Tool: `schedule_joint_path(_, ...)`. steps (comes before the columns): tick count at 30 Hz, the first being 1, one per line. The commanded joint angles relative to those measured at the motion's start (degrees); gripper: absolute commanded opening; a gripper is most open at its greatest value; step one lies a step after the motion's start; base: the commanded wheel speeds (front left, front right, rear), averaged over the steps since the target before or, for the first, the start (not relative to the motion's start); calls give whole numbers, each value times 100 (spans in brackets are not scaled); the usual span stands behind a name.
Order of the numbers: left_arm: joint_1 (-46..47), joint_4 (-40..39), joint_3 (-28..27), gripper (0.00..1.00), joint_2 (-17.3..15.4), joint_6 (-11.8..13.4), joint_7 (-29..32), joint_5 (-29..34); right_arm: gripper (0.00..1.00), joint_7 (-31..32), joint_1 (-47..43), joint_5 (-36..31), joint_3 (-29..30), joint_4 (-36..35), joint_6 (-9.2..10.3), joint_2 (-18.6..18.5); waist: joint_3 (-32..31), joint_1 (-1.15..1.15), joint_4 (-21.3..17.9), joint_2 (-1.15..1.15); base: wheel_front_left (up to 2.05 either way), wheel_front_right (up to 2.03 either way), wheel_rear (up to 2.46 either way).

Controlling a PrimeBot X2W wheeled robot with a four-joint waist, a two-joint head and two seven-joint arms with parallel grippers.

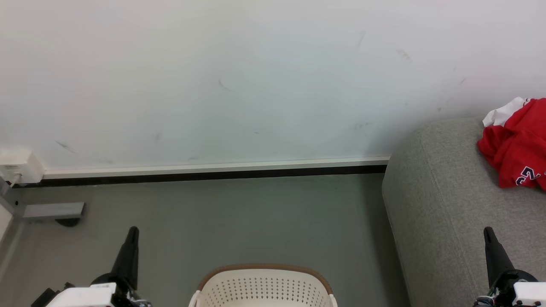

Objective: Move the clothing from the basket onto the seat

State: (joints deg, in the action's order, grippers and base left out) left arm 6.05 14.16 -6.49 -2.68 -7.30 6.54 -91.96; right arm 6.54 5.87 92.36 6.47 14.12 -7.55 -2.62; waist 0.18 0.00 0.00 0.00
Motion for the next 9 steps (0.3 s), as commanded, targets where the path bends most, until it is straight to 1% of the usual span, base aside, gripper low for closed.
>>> schedule_joint_path(1,47,-21,-16,0,-38,-37,21,-82,0,19,72,11,21,-29,12,-48,0,0,0,0,0,0,0)
schedule_joint_path(9,47,-21,-16,0,-38,-37,21,-82,0,19,72,11,21,-29,12,-48,0,0,0,0,0,0,0)
